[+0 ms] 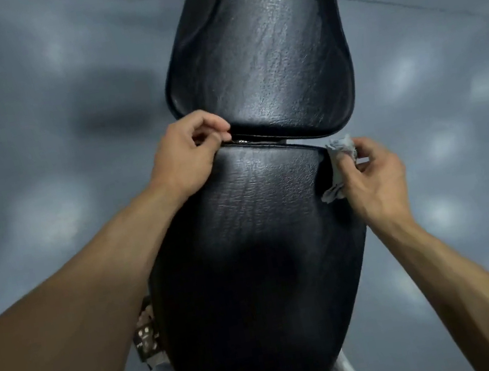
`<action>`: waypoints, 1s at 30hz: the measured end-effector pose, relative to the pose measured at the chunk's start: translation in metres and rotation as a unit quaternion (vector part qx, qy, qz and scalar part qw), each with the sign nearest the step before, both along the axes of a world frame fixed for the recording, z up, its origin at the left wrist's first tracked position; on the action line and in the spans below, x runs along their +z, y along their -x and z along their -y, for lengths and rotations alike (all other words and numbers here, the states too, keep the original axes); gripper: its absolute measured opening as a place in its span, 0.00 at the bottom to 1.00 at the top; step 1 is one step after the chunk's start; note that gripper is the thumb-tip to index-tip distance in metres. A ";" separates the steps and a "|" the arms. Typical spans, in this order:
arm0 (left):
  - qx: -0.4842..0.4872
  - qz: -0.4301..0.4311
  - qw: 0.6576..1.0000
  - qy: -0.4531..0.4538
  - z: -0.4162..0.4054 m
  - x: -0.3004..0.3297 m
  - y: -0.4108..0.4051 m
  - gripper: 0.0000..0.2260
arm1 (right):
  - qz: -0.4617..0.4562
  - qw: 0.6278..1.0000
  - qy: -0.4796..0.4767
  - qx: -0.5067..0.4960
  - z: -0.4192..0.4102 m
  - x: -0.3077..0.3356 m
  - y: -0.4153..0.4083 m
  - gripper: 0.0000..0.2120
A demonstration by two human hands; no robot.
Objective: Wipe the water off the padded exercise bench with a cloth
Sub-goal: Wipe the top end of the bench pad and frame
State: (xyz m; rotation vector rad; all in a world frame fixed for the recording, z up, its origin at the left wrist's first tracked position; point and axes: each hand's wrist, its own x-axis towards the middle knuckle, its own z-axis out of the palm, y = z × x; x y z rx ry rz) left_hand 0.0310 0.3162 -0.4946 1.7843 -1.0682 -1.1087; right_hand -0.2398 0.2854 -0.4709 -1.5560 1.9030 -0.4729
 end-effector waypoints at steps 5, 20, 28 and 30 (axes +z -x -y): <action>0.066 -0.020 0.998 0.002 -0.053 0.017 -0.048 0.16 | 0.042 0.998 0.000 -0.045 -0.039 -0.001 -0.065 0.05; 0.079 0.010 0.991 -0.105 -0.183 0.015 -0.024 0.16 | -0.063 0.983 -0.007 0.175 -0.059 -0.002 -0.081 0.05; 0.041 0.101 0.988 -0.107 -0.187 0.012 0.010 0.17 | -0.122 0.990 -0.072 0.003 -0.081 0.006 0.057 0.05; 0.041 0.107 0.986 -0.121 -0.188 0.014 0.017 0.17 | -0.063 0.995 -0.062 0.042 -0.101 -0.001 0.021 0.06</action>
